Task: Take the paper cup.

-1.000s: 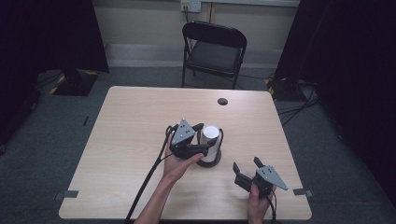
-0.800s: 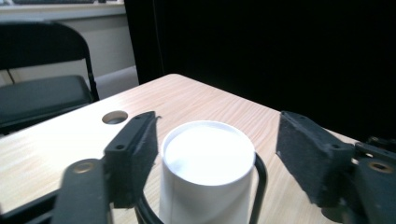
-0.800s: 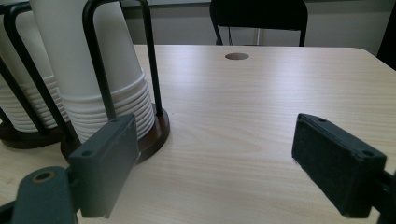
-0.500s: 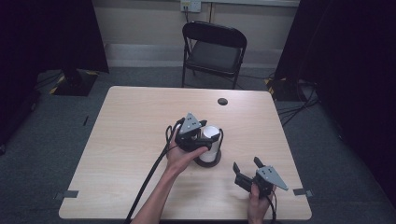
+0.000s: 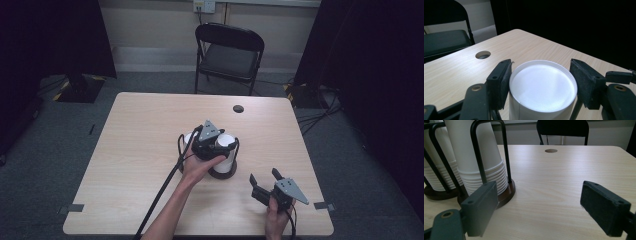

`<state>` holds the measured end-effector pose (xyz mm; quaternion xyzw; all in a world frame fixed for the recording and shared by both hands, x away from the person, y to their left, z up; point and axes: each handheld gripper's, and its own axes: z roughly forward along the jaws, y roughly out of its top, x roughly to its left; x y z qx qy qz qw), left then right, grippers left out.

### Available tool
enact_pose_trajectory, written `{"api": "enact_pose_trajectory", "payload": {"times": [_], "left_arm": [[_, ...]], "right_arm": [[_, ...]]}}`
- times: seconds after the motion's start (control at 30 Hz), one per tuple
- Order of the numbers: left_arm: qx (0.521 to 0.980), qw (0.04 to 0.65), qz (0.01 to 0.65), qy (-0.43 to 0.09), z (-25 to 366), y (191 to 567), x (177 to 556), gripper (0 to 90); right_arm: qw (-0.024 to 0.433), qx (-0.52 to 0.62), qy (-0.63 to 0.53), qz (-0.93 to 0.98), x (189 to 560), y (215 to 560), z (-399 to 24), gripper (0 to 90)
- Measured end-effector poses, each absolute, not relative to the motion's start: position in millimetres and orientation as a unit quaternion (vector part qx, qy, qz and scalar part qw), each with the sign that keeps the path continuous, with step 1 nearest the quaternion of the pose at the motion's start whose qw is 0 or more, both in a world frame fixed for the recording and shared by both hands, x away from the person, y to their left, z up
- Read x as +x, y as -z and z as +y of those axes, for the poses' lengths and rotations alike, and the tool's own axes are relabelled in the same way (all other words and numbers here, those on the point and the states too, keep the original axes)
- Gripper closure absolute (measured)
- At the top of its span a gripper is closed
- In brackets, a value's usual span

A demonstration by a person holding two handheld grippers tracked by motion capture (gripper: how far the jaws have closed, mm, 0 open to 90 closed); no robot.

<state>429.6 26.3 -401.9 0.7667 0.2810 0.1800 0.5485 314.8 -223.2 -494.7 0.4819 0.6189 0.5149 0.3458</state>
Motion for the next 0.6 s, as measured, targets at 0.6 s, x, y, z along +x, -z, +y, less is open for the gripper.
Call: {"api": "enact_pose_trajectory", "payload": {"times": [0.6], "left_arm": [[0.750,0.567,0.287,-0.183,30.1,395.8,428.6,35.9]], "right_arm": [[0.344,0.481,-0.515,0.620,314.5,494.7,-223.0,13.9]]}}
